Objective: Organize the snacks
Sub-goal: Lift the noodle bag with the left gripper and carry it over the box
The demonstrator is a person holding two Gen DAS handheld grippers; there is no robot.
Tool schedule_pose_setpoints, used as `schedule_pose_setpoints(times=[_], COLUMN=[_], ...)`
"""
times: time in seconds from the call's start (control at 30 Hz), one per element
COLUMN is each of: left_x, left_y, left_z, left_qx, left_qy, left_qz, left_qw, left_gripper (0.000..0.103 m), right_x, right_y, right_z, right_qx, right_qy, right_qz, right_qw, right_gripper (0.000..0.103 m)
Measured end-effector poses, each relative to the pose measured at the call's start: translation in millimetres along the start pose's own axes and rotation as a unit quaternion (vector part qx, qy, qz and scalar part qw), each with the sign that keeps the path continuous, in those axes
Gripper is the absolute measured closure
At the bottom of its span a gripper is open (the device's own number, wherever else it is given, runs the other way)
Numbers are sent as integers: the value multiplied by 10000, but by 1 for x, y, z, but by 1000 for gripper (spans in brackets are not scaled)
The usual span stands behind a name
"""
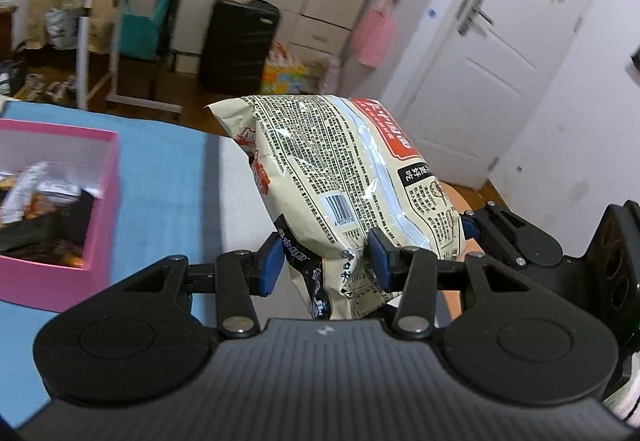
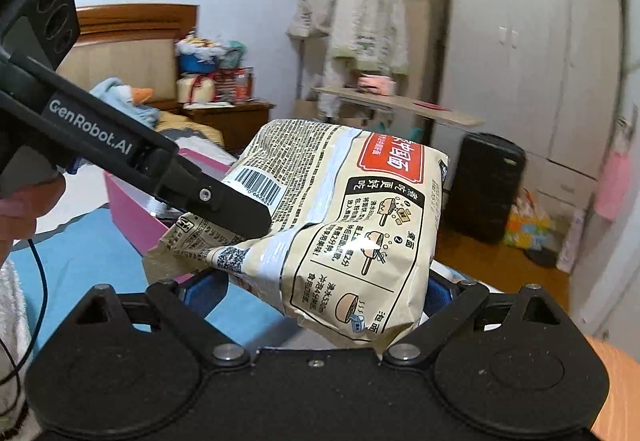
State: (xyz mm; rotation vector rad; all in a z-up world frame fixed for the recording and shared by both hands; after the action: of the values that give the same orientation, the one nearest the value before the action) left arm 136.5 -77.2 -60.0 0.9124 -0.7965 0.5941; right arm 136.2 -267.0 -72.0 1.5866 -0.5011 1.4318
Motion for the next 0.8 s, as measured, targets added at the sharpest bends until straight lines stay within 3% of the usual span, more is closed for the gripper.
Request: schedule_pose_setpoints(times=[0.27, 0.43, 0.67, 0.8], left_x=[14, 24, 49, 53], left_y=[30, 32, 26, 28], left_z=[-87, -138, -190, -215], left_qx=[618, 844, 1205, 1496], left_qy=[317, 511, 477, 354], left_qz=[289, 127, -167, -94], left_qw=[9972, 9950, 9914, 9881], left_gripper=[59, 59, 59, 59], right_x=[27, 36, 47, 47], right_y=[-65, -102, -151, -175], right_z=[-59, -86, -107, -123], right_qx=[685, 919, 1150, 1280], right_qy=[321, 507, 246, 17], right_qz=[-136, -327, -429, -483], right_qw=[9970, 9939, 9921, 9906], right_gripper=[5, 5, 5, 5])
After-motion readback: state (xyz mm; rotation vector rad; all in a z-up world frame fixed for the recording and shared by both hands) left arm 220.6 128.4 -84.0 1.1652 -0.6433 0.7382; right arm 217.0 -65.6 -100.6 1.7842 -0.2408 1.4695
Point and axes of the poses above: each gripper's, at about its wrist camera, not at the fingertips, and y roughly against the way its jaws point, z to its right, x to its top, the point moved 10 cm from there along -y, roughly the way its jaws point, and after that the axes turned 7 degrees about z, right-handed, at the moved point
